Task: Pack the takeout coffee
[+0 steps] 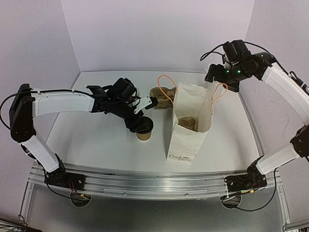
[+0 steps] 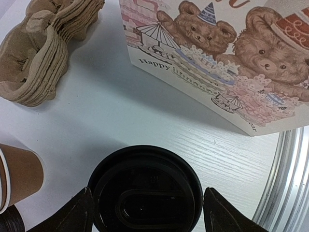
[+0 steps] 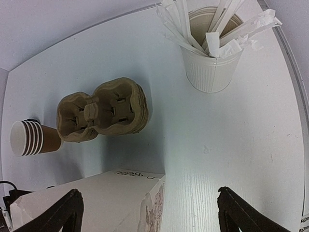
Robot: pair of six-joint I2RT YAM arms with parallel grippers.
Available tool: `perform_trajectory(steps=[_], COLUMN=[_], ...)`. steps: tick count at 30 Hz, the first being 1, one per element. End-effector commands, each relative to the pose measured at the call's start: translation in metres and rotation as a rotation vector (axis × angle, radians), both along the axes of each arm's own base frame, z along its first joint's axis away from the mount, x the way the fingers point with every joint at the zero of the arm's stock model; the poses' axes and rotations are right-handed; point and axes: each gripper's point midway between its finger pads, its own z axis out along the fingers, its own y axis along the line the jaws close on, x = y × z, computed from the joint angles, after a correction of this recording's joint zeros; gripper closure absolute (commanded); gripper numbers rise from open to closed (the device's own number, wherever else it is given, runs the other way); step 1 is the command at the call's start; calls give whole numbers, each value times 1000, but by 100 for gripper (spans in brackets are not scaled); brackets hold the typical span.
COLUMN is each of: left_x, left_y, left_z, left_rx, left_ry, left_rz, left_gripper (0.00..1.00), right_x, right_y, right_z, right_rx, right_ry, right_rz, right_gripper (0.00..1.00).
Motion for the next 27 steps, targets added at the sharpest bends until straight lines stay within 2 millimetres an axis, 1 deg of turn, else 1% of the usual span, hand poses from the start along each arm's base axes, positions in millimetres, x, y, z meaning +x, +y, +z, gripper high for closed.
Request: perform_trajectory(steps=[1, 6, 10, 12, 15, 16, 19, 23, 25, 27], left_x=[-6, -4, -4, -1, 1, 1, 6, 18, 15, 7], left_y=[3, 6, 3, 1, -5, -6, -6, 2, 4, 5], left_z=[-9, -17, -16, -10, 7, 14, 25, 27, 25, 21], left_rx=[9, 32, 25, 15, -16, -32, -49, -27, -22, -24], left_ry=[24, 10, 4, -10, -44, -55, -93, -139, -125, -95], left_rz=[-10, -12, -24, -24, -43, -49, -42, 6, -3, -25], left_gripper=[22, 21, 22, 23, 22, 21, 18, 16, 16, 16], right_x=[-2, -2, -2, -2, -2, -2, -2, -3, -3, -3], right_y=[1, 2, 2, 2, 3, 3, 3, 4, 4, 5], right_z=[9, 6, 6, 7, 6, 5, 4, 1, 0, -1], right_rx=[24, 28, 27, 25, 22, 22, 23, 24, 23, 22], right_ry=[-16, -7, -7, -11, -9, -7, -1, 7, 9, 13], right_rz=[5, 7, 11, 12, 20, 21, 21, 23, 22, 24], right_gripper=[8, 9, 9, 9, 9, 9, 9, 9, 9, 9])
